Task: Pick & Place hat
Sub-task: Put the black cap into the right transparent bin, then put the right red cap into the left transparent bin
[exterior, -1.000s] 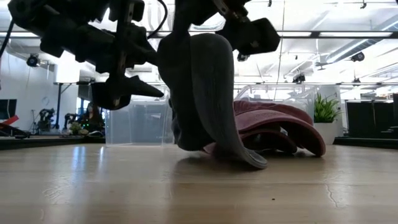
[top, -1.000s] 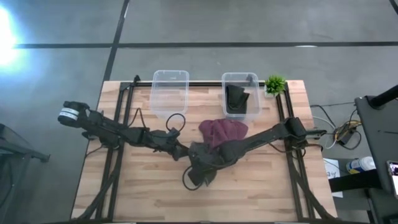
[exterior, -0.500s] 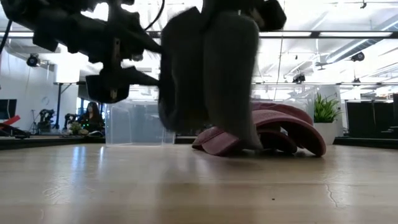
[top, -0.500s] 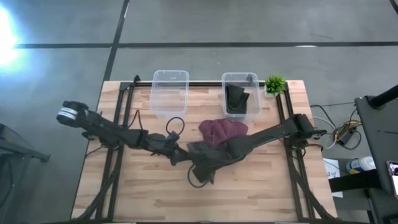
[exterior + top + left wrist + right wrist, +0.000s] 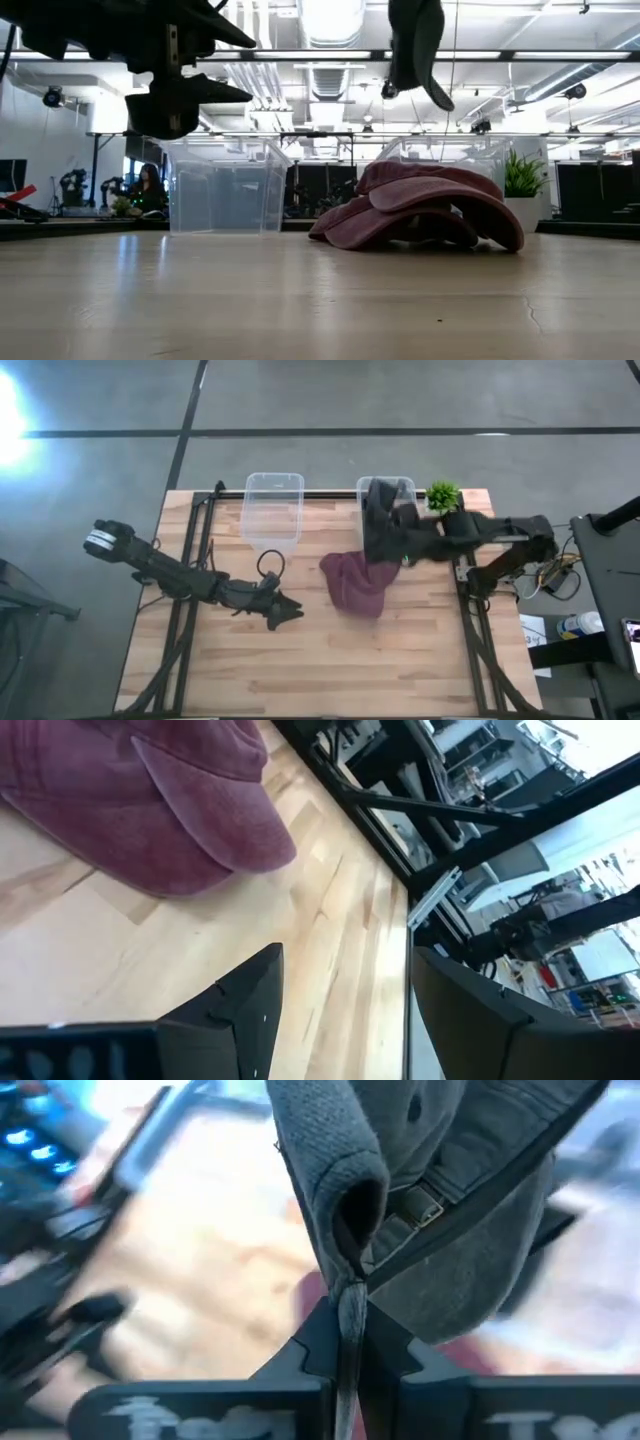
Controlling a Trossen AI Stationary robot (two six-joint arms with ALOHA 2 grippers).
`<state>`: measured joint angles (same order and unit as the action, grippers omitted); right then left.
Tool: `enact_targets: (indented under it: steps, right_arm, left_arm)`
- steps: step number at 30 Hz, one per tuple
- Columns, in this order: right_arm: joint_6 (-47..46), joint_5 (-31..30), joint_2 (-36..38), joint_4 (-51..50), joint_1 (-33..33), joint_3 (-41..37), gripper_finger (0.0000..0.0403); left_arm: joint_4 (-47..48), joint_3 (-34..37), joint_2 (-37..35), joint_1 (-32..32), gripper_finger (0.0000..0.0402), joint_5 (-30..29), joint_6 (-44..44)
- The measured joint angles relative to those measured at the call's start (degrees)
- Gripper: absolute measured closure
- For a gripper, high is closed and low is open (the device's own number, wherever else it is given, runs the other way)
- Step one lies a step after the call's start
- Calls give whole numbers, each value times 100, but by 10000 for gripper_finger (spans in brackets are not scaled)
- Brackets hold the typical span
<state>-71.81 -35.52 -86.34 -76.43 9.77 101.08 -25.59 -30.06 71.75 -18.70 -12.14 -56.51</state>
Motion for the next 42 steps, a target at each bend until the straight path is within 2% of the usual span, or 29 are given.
enact_targets:
  steps: [6,10,13,16,22,26,29,32,35,38,42]
  right_arm:
    - [1035,49,106,-130,-1353,-64,391]
    - [1662,544,22,-43,-2170,-281,390]
    - [2020,1234,-18,449,-2594,-705,390]
    - [2211,1760,-12,1383,-2871,-1245,390]
    - [1788,1784,15,1455,-3096,-2288,390]
    - [1654,1806,128,1940,-3096,-2679,387]
    - [1654,1901,135,2226,-3142,-2815,361]
    - [1697,2017,135,2282,-3204,-2862,313]
    - [1925,1829,205,2270,-3167,-2831,260]
    - [2406,1468,404,2326,-2971,-2561,219]
    - [3106,1419,723,2329,-2465,-2142,190]
  left_arm:
    - [-3,4,0,49,188,-15,144]
    - [12,20,5,116,188,-12,272]
    - [60,16,7,224,188,-2,429]
    - [81,17,9,354,188,0,556]
    - [151,28,11,532,188,68,589]
    - [166,31,11,553,188,77,741]
    - [166,31,11,598,188,119,747]
    - [165,31,13,703,188,219,746]
    - [164,31,71,842,188,227,747]
    - [164,25,186,994,188,223,777]
    - [63,-123,420,1111,188,222,984]
